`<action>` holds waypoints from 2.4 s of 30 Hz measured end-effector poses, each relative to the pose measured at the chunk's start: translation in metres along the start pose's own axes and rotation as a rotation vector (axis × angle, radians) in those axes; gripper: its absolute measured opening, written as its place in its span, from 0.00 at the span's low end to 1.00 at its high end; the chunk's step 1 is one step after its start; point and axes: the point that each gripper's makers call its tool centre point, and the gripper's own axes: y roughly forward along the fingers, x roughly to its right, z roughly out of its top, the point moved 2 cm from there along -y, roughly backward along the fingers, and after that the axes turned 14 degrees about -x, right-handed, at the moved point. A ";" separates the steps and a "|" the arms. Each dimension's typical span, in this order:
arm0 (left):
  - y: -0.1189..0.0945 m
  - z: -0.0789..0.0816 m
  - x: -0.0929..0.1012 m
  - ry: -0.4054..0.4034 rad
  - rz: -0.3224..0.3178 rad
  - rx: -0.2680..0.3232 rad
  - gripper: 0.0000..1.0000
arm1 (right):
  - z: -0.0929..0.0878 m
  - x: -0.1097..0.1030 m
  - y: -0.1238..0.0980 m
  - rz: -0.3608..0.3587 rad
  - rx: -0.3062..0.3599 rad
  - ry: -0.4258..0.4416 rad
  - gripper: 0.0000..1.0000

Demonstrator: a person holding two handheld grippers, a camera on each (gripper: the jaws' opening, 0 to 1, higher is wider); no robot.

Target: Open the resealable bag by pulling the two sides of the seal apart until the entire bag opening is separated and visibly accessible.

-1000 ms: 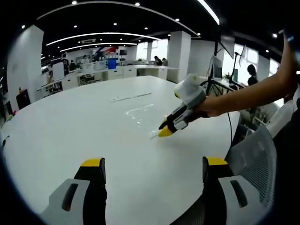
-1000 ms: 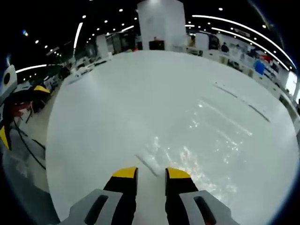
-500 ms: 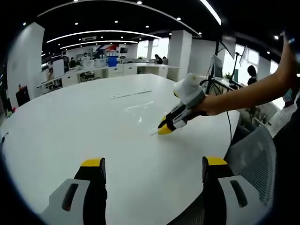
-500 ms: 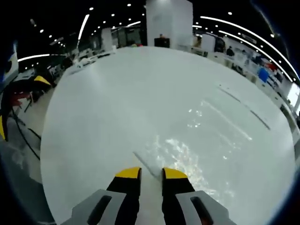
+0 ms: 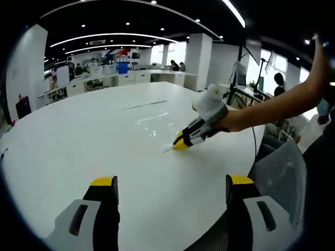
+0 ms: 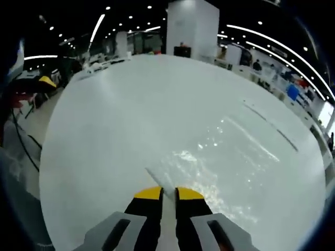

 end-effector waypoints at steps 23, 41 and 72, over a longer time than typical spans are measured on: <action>0.003 -0.009 0.005 -0.010 -0.028 -0.028 0.81 | -0.018 -0.008 0.006 -0.061 0.015 -0.246 0.00; 0.008 -0.008 0.013 0.060 -0.054 -0.044 0.77 | -0.026 -0.036 -0.018 0.011 0.043 -0.265 0.00; 0.048 -0.013 0.036 0.252 -0.107 -0.149 0.55 | -0.053 -0.089 -0.049 0.117 0.053 -0.283 0.00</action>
